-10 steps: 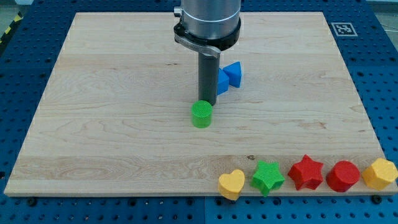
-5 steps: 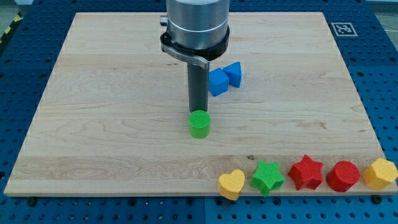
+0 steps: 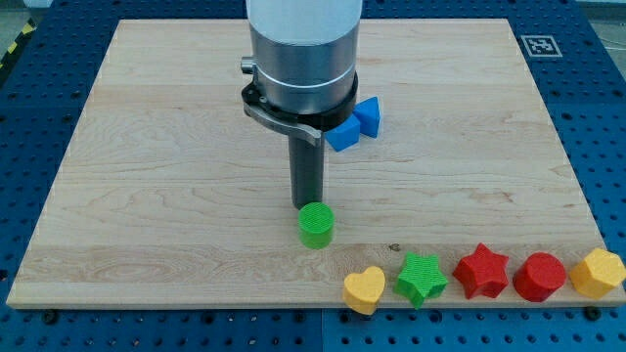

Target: Push the green circle diagnol to the yellow heart

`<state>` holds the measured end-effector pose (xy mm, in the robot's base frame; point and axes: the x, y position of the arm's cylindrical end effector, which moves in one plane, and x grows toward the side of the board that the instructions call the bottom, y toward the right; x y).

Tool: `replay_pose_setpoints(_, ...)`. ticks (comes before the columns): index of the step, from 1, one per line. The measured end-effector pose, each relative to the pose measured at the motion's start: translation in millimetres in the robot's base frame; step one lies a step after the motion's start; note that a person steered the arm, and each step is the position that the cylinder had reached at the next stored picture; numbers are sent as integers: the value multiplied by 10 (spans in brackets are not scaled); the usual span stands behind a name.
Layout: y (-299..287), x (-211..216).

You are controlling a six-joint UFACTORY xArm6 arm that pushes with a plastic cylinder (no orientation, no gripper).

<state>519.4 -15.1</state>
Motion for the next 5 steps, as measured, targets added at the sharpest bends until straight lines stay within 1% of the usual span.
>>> replay_pose_setpoints(1, -33, 108)
replay_pose_setpoints(2, -33, 92)
replay_pose_setpoints(5, 238, -10)
